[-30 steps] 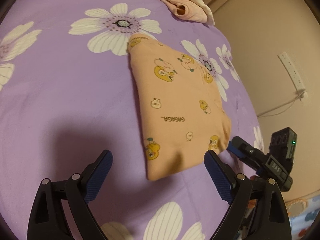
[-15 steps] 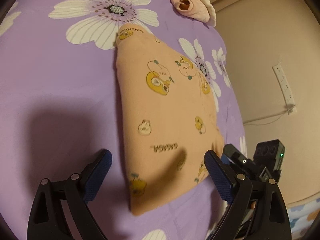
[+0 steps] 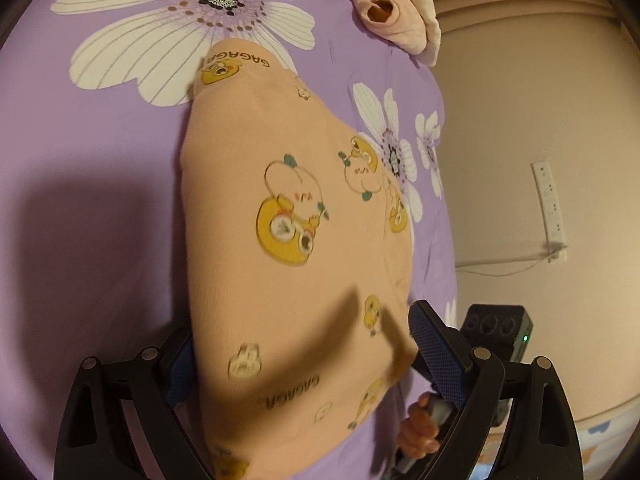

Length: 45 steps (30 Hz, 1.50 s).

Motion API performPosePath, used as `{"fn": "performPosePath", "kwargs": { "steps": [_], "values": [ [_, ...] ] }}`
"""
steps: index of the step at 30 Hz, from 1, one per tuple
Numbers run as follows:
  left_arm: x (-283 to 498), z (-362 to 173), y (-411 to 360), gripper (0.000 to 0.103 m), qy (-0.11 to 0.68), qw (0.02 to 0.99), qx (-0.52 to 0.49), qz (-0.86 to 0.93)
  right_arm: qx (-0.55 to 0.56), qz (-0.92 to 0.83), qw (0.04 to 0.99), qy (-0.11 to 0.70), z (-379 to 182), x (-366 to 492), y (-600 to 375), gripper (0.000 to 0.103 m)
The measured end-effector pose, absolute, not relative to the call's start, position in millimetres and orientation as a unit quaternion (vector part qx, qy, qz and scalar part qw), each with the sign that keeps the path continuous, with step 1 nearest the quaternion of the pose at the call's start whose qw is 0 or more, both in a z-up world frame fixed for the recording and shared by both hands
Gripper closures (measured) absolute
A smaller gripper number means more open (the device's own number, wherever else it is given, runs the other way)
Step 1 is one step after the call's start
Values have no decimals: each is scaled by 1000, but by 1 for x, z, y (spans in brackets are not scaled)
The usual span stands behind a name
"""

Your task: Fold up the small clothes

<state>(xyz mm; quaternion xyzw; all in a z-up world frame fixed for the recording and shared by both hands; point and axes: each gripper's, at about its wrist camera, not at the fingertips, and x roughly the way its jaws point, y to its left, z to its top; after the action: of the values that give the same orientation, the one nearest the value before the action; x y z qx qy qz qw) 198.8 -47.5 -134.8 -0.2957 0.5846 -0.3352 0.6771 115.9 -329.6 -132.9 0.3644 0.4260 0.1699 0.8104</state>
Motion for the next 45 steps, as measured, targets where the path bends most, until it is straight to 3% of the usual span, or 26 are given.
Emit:
{"fn": "performPosePath", "kwargs": {
  "steps": [4,6,8,14,20,24,30,45],
  "values": [
    [204,-137,-47,11,585,673,-307,-334,353,174,815,426,-135,122,-325,36],
    [202,-137,-49,11,586,675,-297,-336,349,169,816,428,-138,125,-325,50],
    [200,-135,-50,14,585,680,-279,-344,346,163,815,435,-141,127,-327,57],
    [199,-136,-48,27,591,687,-242,-348,354,177,797,457,-144,135,-334,59],
    [199,-138,-44,44,596,691,-229,-340,340,183,791,475,-141,146,-329,56],
    [199,-139,-43,51,598,697,-225,-327,310,174,803,478,-138,150,-319,65],
    [195,-132,-53,55,597,718,-188,-304,269,156,823,476,-129,151,-304,79],
    [181,-116,-58,62,576,748,-159,-289,172,146,882,414,-90,133,-269,82]
  ]
}}
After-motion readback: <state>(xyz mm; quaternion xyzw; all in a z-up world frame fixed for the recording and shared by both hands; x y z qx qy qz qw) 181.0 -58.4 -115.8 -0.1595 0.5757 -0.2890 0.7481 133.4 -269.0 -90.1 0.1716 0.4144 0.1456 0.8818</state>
